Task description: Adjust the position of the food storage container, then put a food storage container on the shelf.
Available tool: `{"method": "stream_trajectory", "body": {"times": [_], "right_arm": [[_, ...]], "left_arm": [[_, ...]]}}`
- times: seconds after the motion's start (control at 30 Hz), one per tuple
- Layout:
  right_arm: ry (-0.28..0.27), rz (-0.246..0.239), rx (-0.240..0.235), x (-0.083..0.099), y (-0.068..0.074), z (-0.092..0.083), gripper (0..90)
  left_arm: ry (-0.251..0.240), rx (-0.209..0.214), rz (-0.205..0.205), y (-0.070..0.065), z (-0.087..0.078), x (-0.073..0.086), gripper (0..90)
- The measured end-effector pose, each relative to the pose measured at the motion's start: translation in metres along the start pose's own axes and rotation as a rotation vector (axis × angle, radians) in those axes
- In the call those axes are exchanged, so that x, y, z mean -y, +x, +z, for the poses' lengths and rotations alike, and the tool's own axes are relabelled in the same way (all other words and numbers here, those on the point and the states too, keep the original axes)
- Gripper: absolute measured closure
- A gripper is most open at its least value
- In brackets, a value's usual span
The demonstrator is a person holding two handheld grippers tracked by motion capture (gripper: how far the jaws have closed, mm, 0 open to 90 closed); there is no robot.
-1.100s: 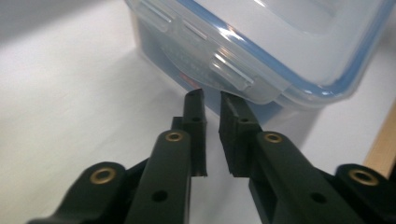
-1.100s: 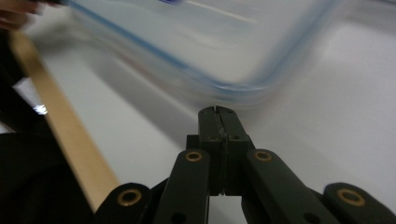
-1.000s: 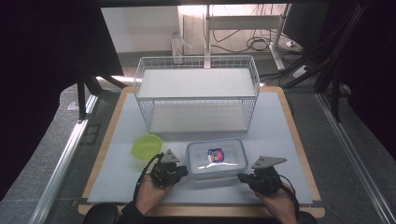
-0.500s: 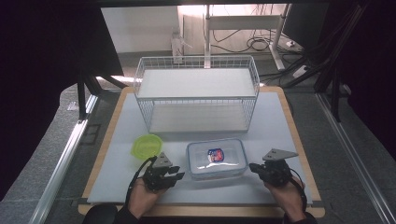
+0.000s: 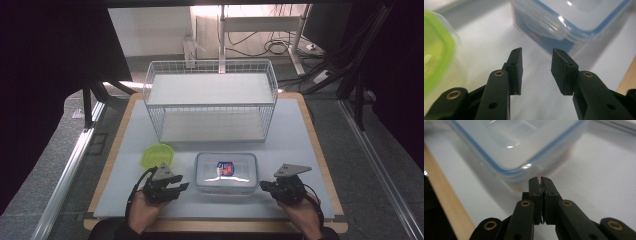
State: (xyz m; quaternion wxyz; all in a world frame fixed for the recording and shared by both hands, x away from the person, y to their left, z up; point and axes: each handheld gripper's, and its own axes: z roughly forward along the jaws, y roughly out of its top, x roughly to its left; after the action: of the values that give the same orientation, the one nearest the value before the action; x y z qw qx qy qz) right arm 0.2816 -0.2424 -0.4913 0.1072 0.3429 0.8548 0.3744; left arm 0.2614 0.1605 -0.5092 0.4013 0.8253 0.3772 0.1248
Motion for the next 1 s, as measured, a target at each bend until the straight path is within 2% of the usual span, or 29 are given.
{"method": "stream_trajectory", "body": {"times": [0.07,0.17,0.2,0.23,0.27,0.33,0.43,0.6,0.63,0.67,0.73,0.77,0.8,0.9,0.93,0.97,1.0], "right_arm": [[-0.017,0.015,0.008,0.000,-0.003,-0.003,86.2],[-0.039,0.022,0.019,0.000,-0.006,-0.007,85.2],[-0.039,0.022,0.019,0.000,-0.006,-0.007,85.2],[-0.042,0.024,0.026,0.000,-0.006,-0.008,85.0],[-0.043,0.023,0.026,0.000,-0.006,-0.008,84.9],[-0.043,0.027,0.027,0.000,-0.007,-0.008,84.6],[-0.040,0.027,0.029,0.001,-0.008,-0.007,84.2],[-0.042,0.028,0.034,0.001,-0.008,-0.008,83.6],[-0.042,0.026,0.040,0.001,-0.009,-0.008,83.1],[-0.040,0.029,0.045,0.002,-0.010,-0.009,80.9],[-0.045,0.037,0.051,0.002,-0.012,-0.010,76.8],[-0.045,0.037,0.051,0.002,-0.012,-0.010,76.8],[-0.053,0.043,0.057,0.002,-0.014,-0.012,69.1],[-0.065,0.053,0.063,0.002,-0.017,-0.015,55.7],[-0.065,0.053,0.063,0.002,-0.017,-0.015,55.7],[-0.072,0.056,0.065,0.002,-0.018,-0.016,48.5],[-0.079,0.051,0.065,0.001,-0.019,-0.017,45.4]], "left_arm": [[-0.008,-0.024,-0.011,0.006,-0.002,-0.006,71.0],[-0.011,-0.068,-0.053,0.020,0.002,-0.013,83.4],[-0.011,-0.068,-0.053,0.020,0.002,-0.013,86.6],[-0.009,-0.089,-0.084,0.029,0.004,-0.015,88.5],[-0.010,-0.109,-0.094,0.033,0.005,-0.016,89.5],[-0.020,-0.108,-0.120,0.039,0.006,-0.017,89.7],[-0.003,-0.140,-0.124,0.045,0.006,-0.016,89.7],[-0.014,-0.147,-0.150,0.052,0.002,-0.012,89.4],[-0.018,-0.131,-0.154,0.051,0.001,-0.012,86.8],[-0.020,-0.120,-0.148,0.048,-0.001,-0.012,78.1],[-0.025,-0.120,-0.144,0.045,-0.002,-0.012,69.7],[-0.032,-0.115,-0.137,0.042,-0.003,-0.013,69.7],[-0.038,-0.107,-0.127,0.040,-0.005,-0.014,57.2],[-0.052,-0.086,-0.118,0.038,-0.005,-0.015,43.2],[-0.061,-0.074,-0.113,0.037,-0.005,-0.015,43.2],[-0.060,-0.057,-0.107,0.037,-0.004,-0.016,35.2],[-0.064,-0.030,-0.097,0.035,-0.003,-0.018,32.4]]}}
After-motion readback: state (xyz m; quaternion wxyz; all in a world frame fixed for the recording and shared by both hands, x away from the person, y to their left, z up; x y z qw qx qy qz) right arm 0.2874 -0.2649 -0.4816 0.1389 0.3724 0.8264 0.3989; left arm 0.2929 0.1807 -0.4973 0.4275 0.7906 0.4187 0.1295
